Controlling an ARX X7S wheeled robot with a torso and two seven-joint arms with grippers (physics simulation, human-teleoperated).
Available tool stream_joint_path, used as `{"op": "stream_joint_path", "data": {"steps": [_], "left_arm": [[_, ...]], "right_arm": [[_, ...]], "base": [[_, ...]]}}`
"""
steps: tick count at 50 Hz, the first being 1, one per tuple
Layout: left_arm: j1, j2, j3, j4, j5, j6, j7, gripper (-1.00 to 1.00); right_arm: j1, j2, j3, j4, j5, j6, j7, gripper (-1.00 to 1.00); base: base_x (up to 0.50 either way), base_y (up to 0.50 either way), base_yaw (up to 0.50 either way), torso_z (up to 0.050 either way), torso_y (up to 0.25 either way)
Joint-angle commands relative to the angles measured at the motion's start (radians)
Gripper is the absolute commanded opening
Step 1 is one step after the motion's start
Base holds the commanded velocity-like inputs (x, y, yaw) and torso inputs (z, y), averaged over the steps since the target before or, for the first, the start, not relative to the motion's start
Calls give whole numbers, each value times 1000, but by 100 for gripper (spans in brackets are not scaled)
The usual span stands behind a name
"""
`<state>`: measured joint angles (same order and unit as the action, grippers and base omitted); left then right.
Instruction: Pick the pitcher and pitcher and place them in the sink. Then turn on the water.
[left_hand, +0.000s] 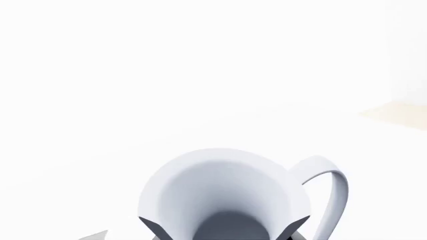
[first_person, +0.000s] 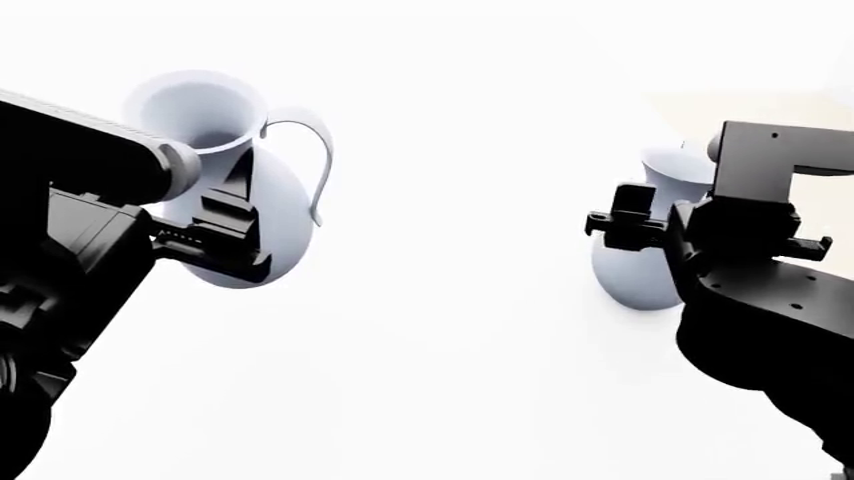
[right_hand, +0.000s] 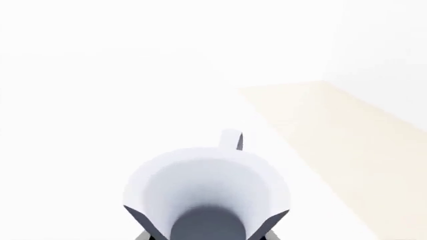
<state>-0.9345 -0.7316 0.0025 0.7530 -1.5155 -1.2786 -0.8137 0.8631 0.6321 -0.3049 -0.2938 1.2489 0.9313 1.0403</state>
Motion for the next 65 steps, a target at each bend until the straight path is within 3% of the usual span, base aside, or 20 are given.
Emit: {"op": "stream_joint_path", "data": {"steps": [1,16,43,65], "left_arm": [[-2,-6,-3,-2,3,14,-8,-100],[10,-14,-4,-2,11,30,-3,-100],[19,-48,-33,4,-33,60,-43,-100],[-1,-67,-20,1,-62,76,-64,-100]], "right_arm": [[-3,-1,-4,9,6,0,-8,-100],[-33,28,26,-68,25,-37,-49,-100],[-10,167,88,-490,307,38,114,-100],[6,185,84,-529,325,43,133,-100]], "base": [[0,0,0,0,0],[0,0,0,0,0],[0,0,0,0,1],[0,500,0,0,1]]}}
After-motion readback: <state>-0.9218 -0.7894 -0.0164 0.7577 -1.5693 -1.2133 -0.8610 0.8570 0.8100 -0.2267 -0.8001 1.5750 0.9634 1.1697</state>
